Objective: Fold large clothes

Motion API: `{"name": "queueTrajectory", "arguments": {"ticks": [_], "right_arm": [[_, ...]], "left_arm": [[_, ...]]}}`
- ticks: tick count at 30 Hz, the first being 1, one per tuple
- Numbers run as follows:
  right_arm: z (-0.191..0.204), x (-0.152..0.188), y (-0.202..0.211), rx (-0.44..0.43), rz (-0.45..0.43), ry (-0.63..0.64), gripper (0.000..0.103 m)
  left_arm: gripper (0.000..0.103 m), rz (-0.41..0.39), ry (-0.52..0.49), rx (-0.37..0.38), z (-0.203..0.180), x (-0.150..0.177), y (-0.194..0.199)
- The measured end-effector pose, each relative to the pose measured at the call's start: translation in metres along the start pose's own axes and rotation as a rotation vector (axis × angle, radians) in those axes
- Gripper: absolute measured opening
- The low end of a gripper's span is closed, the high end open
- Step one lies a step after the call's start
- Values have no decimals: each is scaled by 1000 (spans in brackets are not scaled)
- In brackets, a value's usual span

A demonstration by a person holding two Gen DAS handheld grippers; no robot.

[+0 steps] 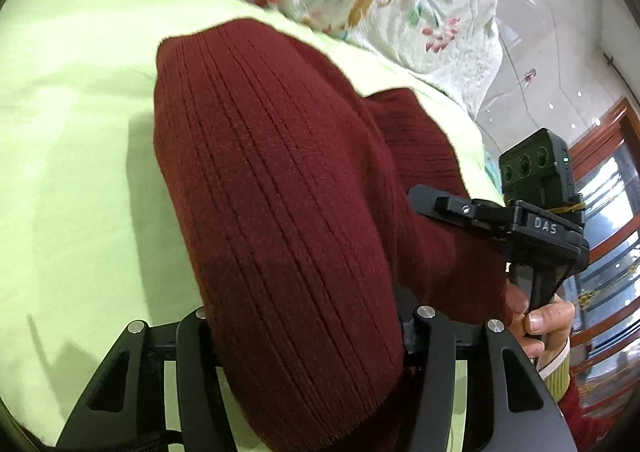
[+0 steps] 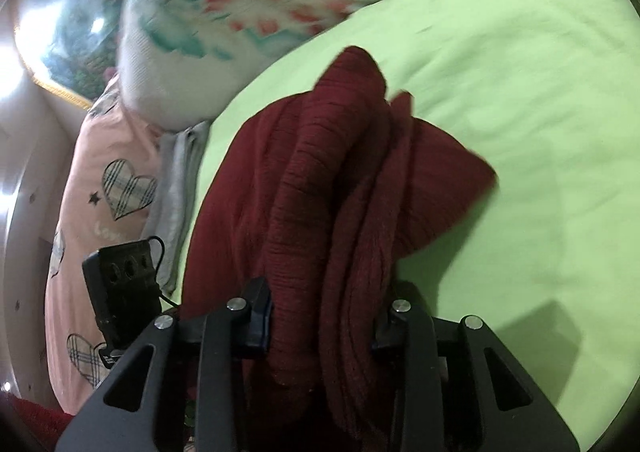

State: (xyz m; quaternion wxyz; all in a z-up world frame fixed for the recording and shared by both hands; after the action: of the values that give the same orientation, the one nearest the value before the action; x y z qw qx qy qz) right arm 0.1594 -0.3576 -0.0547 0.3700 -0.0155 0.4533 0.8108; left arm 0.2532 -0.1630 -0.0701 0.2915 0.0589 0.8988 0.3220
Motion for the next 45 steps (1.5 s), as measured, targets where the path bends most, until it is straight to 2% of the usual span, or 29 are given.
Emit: {"name": "queueTrajectory", "arguments": {"ticks": [5,10,13,15,18,20,22,24,26,29,32,35,37,39,41,43,45], "right_arm": [[58,28,-30,-143,15,39,34],[95,47,-67,-185,68,92,34],[97,60,-91,-144,115,101,34],[91,63,-103,-112,125,87,36],[82,65,-103,-116,125,41,41],[83,65,-100,-82,118,44,48],[87,66,-97,-55,112,58,50],[90,65,-93,-32,104,60,58],[92,63,-83,-5,74,57,66],[86,61,-59,33,5,42,66],[93,59,-40,31,-63,68,66],[110,57,-43,18,-59,115,61],[116,57,-56,61,-33,132,57],[118,58,-75,111,9,141,52],[117,58,-91,118,47,130,31],[114,58,-86,91,37,127,18],[113,54,-67,31,-13,106,16]], "left_arm": [[54,-32,-27,-67,18,25,88],[55,-30,-5,-130,46,51,132],[58,-7,61,-145,73,68,129],[64,-13,88,-154,88,78,126],[70,-46,105,-138,88,80,126],[72,-46,107,-150,87,82,126],[73,-51,115,-152,86,83,130],[74,-60,125,-164,85,87,140],[74,-82,125,-173,83,95,154],[75,-158,122,-179,78,99,182],[72,-244,124,-172,75,101,204],[65,-278,103,-134,71,98,211],[56,-266,84,-148,70,97,206],[55,-248,63,-167,71,95,194],[55,-203,54,-170,73,91,176],[55,-189,37,-181,69,87,168],[55,-179,11,-176,59,82,163]]}}
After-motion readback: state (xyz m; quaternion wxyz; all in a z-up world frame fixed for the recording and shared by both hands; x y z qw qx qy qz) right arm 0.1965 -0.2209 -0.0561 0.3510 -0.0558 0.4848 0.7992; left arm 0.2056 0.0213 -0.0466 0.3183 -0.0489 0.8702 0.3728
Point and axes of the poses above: each gripper's, at about its wrist camera, not at the fingertips, and y roughly against the way its jaws point, z to its left, x to its underside, the point moved 2 cm from there along -y, roughly the way its jaws point, and after that the axes turned 10 degrees about x, right-handed, at the moved point
